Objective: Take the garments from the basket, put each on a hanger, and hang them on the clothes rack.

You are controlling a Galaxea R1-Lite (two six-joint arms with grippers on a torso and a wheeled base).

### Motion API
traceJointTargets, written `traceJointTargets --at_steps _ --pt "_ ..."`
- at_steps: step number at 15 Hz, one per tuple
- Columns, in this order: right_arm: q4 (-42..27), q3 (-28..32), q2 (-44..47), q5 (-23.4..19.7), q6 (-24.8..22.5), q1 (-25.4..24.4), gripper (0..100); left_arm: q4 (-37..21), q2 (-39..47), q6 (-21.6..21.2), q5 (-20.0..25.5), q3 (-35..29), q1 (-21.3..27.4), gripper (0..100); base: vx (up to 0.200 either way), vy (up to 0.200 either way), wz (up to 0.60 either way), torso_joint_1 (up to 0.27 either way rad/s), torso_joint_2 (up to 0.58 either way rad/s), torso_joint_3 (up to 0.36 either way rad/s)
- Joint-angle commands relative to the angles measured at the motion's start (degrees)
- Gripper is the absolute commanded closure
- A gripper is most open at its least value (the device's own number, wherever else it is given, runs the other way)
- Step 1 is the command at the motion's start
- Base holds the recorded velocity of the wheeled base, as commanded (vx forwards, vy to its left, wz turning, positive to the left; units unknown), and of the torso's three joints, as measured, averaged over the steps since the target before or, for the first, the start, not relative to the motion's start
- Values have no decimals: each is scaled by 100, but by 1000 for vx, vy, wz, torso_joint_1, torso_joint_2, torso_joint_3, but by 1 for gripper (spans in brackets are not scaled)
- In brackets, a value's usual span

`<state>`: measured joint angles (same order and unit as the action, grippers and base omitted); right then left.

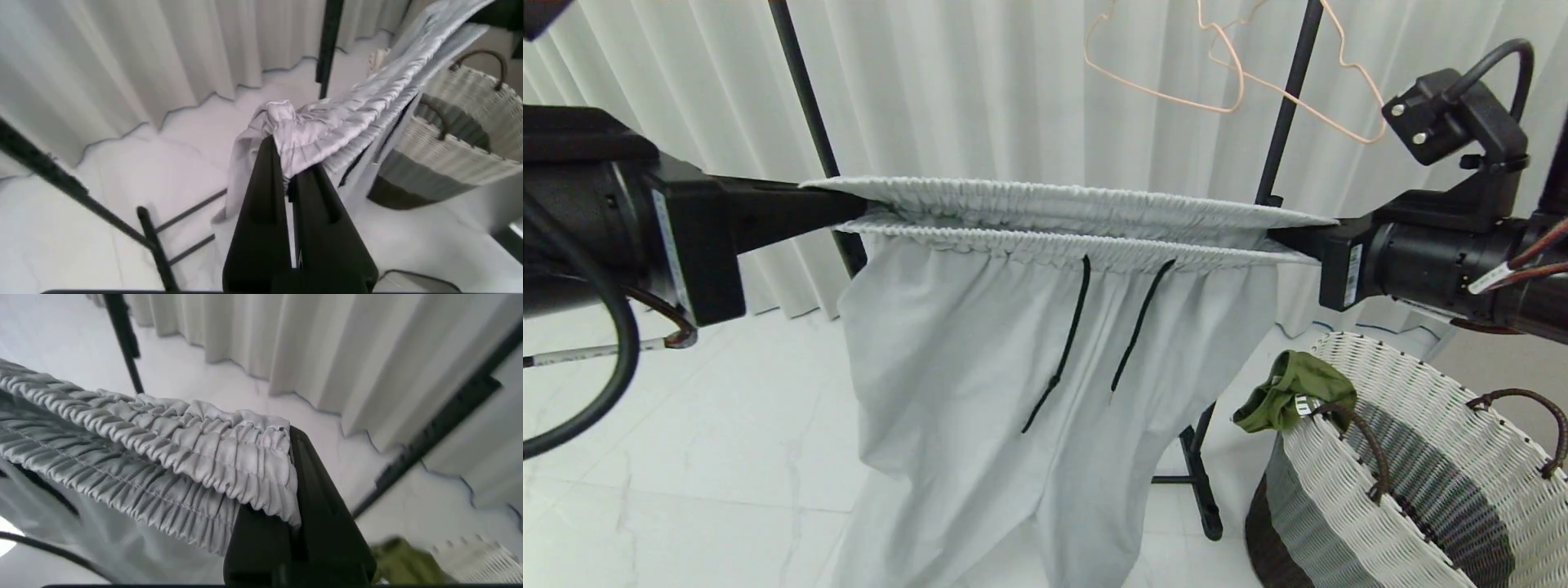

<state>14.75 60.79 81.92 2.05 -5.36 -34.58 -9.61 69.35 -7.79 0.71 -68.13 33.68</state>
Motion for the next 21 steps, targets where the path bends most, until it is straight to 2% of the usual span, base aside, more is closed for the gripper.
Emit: traceJointTargets --at_steps 1,3,6,9,11,14,17,21 --pt "-332 29 -546 -3 0 180 100 3 298 129 -150 -25 499 100 0 0 0 0 0 0" --pt "-614 20 -818 -3 0 286 100 3 395 102 -457 -42 815 100 0 0 0 0 0 0" --pt "-719 55 -932 15 -17 294 100 99 676 111 -835 -244 1026 100 0 0 0 0 0 0" --pt "-886 591 -686 15 -44 286 100 310 834 67 -1723 -561 1035 100 0 0 0 0 0 0" --pt "-1159 855 -625 6 -44 286 100 310 799 67 -1767 -649 1053 100 0 0 0 0 0 0" --pt "-1220 864 -669 6 -35 286 100 310 790 67 -1846 -754 1369 100 0 0 0 0 0 0" --pt "-1343 925 -695 15 -44 286 100 310 799 67 -2180 -736 1545 100 0 0 0 0 0 0" --pt "-1967 1277 -897 -20 -44 259 100 301 782 6 -2620 -657 1580 100 0 0 0 0 0 0"
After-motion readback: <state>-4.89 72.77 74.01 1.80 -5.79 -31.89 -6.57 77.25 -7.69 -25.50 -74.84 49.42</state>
